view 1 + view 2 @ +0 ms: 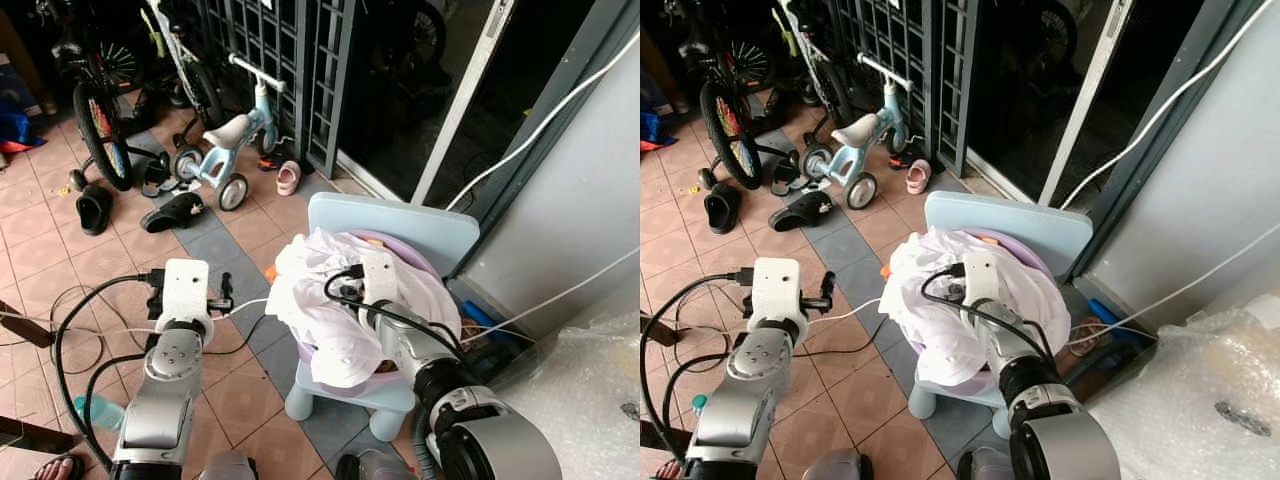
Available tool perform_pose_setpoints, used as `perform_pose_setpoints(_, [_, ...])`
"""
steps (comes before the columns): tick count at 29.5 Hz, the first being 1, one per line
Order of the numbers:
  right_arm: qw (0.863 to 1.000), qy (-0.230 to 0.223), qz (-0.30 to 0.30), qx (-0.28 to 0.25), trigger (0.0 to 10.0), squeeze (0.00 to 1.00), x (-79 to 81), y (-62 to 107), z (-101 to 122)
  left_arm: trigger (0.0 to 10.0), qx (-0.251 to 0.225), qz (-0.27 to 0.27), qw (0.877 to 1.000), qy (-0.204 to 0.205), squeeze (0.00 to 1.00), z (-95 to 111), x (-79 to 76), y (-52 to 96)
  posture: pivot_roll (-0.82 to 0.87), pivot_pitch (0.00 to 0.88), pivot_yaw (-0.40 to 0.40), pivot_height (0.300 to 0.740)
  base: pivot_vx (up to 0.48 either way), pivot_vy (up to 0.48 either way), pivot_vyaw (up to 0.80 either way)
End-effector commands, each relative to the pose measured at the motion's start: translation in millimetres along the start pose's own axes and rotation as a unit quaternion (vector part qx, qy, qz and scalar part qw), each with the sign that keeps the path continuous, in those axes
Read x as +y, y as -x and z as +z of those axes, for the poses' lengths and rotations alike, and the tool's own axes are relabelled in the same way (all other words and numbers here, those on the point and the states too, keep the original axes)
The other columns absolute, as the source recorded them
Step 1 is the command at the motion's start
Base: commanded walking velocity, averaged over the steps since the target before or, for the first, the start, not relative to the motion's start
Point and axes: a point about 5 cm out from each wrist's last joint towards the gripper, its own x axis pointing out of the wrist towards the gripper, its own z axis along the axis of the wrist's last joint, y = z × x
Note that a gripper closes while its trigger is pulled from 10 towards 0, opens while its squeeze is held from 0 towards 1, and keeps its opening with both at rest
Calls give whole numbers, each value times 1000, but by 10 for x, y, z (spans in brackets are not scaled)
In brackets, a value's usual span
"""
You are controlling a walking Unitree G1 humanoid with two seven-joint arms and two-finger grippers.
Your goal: Clothes washing
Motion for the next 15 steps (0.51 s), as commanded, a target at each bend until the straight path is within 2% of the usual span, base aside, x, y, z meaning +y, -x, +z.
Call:
perform_pose_setpoints(1, [1000,-6,2,-31,0,0,-76,19,166,10000,-1,-12,1000,10,0,4,-50,-34,32,0,-33,740,0,0,0])
perform_pose_setpoints(4, [999,2,8,-45,0,0,-102,47,214,10000,-1,-16,1000,12,0,-2,-73,-46,16,0,-25,740,0,0,0])
perform_pose_setpoints(5, [996,-3,19,-85,0,0,-134,126,301,10000,-3,-17,1000,12,0,-15,-95,-55,5,0,-21,740,0,0,0])
perform_pose_setpoints(7, [991,-11,33,-127,0,0,-148,236,392,10000,-6,-17,1000,20,0,-18,-115,-61,-9,0,-16,740,0,0,0])
perform_pose_setpoints(8, [983,-21,48,-176,0,0,-161,387,495,10000,-8,-17,1000,24,0,-5,-138,-75,-17,0,-14,740,0,0,0])
perform_pose_setpoints(12, [968,-43,71,-236,0,0,-163,623,642,10000,-15,-12,1000,23,0,30,-178,-104,-37,0,-4,740,0,0,0])
perform_pose_setpoints(14, [955,-52,79,-282,0,0,-181,806,783,10000,-22,-23,999,20,0,59,-239,-126,-48,0,2,740,0,0,0])
perform_pose_setpoints(15, [955,-52,79,-282,0,0,-181,806,783,10000,-22,-23,999,20,0,59,-239,-126,-48,0,2,740,0,0,0])
